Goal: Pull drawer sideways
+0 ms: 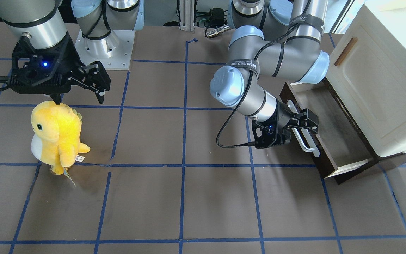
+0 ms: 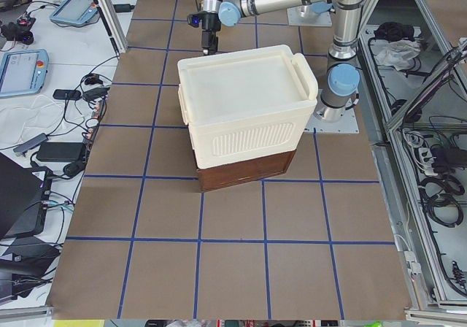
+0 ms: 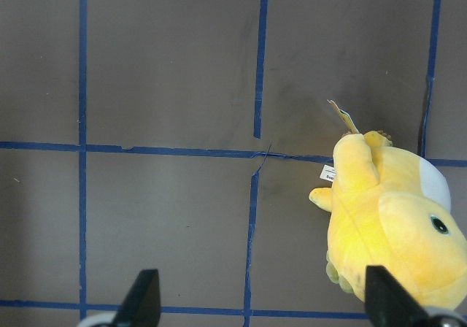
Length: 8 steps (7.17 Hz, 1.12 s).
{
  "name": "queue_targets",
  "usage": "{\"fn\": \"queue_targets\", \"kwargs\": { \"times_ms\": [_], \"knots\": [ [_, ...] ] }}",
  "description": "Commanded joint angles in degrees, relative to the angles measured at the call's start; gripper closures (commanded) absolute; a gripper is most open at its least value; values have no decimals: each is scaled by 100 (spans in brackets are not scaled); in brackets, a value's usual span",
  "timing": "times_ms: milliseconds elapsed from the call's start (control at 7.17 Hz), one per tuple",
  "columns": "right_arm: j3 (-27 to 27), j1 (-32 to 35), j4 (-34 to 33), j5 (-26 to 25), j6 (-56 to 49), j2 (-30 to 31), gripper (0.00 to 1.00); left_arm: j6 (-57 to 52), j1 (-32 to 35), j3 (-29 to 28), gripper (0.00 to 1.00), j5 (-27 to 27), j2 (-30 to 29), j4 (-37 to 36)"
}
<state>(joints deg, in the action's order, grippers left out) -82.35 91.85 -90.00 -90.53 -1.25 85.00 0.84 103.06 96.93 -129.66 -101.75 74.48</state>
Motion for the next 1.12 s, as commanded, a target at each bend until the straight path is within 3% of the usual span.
{"fn": "queue_targets", "kwargs": {
  "times_ms": [0,419,558,977],
  "knots": [
    [0,0,0,0,2,-1,0,-408,-75,-331,14,1666,583,49],
    [0,0,0,0,2,-1,0,-418,-968,-341,14,3574,1348,462],
    [0,0,0,0,2,-1,0,-410,-1276,-341,12,3867,1533,558],
    [0,0,0,0,2,-1,0,-322,-1394,-385,3,4195,1807,944]
  ]
}}
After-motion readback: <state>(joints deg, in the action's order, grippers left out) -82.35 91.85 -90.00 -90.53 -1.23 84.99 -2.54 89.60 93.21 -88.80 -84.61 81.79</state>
